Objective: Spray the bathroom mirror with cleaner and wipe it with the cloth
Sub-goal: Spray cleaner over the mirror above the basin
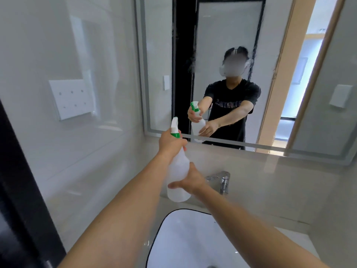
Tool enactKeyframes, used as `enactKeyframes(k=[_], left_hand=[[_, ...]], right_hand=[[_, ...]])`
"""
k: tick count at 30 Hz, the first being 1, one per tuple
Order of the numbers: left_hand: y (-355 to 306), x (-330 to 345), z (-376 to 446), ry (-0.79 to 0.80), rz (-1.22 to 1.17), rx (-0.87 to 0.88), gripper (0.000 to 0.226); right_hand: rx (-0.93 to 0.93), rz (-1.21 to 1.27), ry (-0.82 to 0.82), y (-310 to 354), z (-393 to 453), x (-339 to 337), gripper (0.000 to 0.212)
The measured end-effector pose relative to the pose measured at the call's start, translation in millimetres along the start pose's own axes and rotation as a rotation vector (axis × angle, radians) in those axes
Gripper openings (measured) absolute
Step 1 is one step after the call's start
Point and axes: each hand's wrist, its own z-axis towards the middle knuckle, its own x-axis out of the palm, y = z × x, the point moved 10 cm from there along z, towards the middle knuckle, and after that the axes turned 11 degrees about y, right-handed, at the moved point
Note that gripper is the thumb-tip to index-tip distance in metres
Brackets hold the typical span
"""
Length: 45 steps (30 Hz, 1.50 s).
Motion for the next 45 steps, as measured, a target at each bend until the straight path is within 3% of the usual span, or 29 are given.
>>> enactKeyframes(k=[8,15,23,28,36,41,45], left_hand=[[28,-46,-16,-0.090,0.049,-0.100,0.023],[3,-68,-15,-0.062,-0.002,-0.011,0.039],[-94,-87,0,-0.107,-0.020,0.168,0.040],[-167,-85,10,-0.100,0.008,0.305,0.038],[-216,-81,18,-0.175,0.026,0.372,0.022],[-230,-65,25,-0.066,0.003,0.400,0.026],[-252,-47,28,0.003,0.021,0.440,0.044]], right_hand=[[0.002,0.081,0.109,5,1,55,0.092],[-0.068,0.065,0.122,41,7,56,0.084],[-0.238,0.044,0.021,128,15,5,0.094],[-0.326,0.053,-0.044,180,16,-35,0.083],[-0.366,0.047,-0.091,212,18,-74,0.086],[-0.367,0.028,-0.141,219,17,-92,0.089],[-0.394,0.058,-0.189,226,12,-114,0.084]])
